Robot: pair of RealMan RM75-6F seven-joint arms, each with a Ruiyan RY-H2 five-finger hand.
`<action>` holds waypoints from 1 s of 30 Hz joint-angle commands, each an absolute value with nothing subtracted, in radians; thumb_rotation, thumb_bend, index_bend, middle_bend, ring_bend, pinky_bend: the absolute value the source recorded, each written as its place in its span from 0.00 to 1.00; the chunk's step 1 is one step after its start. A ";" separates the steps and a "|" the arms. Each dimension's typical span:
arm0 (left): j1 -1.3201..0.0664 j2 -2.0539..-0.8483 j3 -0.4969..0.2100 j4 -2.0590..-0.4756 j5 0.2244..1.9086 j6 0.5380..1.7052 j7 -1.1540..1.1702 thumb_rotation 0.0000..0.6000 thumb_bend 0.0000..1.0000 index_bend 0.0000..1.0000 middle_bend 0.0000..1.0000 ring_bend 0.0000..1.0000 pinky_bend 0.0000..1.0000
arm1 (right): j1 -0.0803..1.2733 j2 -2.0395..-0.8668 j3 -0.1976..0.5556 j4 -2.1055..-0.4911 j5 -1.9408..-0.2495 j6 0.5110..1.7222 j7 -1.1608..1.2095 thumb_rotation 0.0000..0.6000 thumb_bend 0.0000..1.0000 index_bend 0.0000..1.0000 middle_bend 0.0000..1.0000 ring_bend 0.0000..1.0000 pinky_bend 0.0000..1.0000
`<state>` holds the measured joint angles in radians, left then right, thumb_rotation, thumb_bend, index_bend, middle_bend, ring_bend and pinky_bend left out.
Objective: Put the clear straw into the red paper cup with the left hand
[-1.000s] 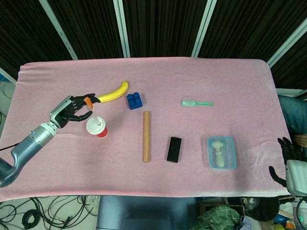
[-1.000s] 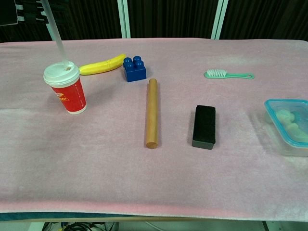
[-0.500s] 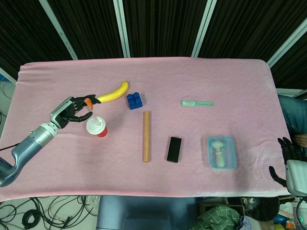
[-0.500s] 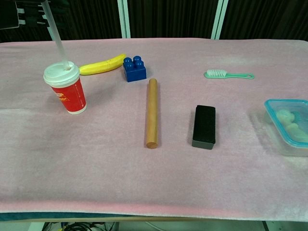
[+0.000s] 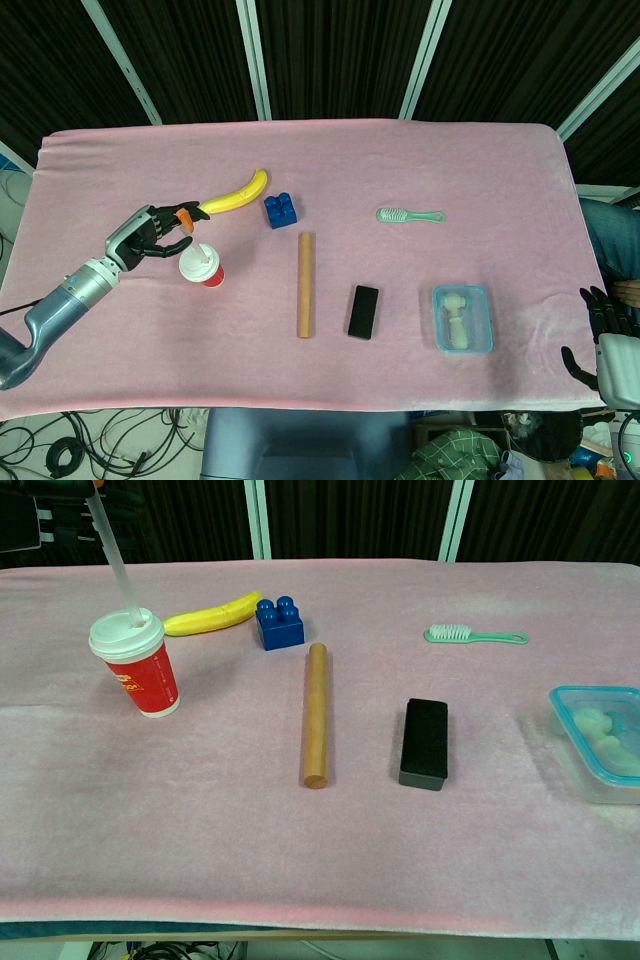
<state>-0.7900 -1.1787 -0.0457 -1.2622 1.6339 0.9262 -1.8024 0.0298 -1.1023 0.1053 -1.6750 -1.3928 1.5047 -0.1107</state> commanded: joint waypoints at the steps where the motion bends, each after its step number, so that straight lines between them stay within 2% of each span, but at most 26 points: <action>1: -0.790 -1.184 -0.040 -1.253 1.630 0.929 -1.810 1.00 0.39 0.68 0.31 0.04 0.14 | 0.030 -1.102 0.105 -1.675 -1.393 1.505 -0.111 1.00 0.26 0.06 0.04 0.16 0.20; 30: -0.808 -1.297 0.034 -1.119 1.616 0.901 -1.835 1.00 0.39 0.65 0.31 0.04 0.14 | 0.029 -1.101 0.109 -1.675 -1.386 1.504 -0.108 1.00 0.26 0.06 0.04 0.16 0.20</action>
<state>-0.8073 -1.2957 0.0333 -1.1205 1.6163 0.9005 -1.8342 0.0292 -1.1008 0.1088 -1.6755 -1.3856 1.5042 -0.1085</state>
